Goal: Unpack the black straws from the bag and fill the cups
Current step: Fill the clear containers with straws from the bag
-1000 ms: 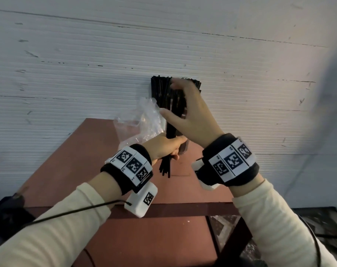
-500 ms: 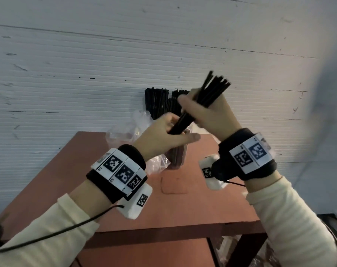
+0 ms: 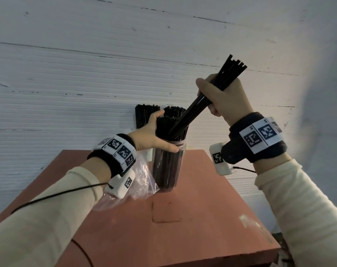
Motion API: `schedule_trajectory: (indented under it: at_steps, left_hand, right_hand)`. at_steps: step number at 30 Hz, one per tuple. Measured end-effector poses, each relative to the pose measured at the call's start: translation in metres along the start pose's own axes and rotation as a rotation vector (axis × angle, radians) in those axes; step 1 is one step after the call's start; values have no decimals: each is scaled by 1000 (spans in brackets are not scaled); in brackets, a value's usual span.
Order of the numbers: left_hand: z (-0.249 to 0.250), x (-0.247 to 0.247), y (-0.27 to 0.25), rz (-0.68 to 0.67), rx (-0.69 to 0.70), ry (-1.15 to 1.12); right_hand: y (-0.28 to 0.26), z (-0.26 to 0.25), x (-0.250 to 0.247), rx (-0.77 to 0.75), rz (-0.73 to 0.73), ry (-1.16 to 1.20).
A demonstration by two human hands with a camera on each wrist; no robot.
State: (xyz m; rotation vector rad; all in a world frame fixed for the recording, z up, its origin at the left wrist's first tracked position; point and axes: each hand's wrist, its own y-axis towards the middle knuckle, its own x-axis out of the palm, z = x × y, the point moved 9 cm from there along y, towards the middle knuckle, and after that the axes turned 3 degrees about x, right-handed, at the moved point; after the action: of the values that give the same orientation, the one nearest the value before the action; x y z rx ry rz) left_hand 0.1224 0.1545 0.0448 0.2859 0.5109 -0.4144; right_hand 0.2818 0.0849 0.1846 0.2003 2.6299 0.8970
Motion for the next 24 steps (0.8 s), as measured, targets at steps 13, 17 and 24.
schedule_trajectory:
  at_steps: [13,17,24]
  left_hand:
    - [-6,7,11,-10,60,-118]
    - [-8,5,15,13,65,-127]
    - [-7,10,12,-53,45,-174]
  right_hand:
    - [13,-6,20,-104,-62,-176]
    - [14,-5,28,-108,-83,-162]
    - [22,-3,41,-147,-128,-207]
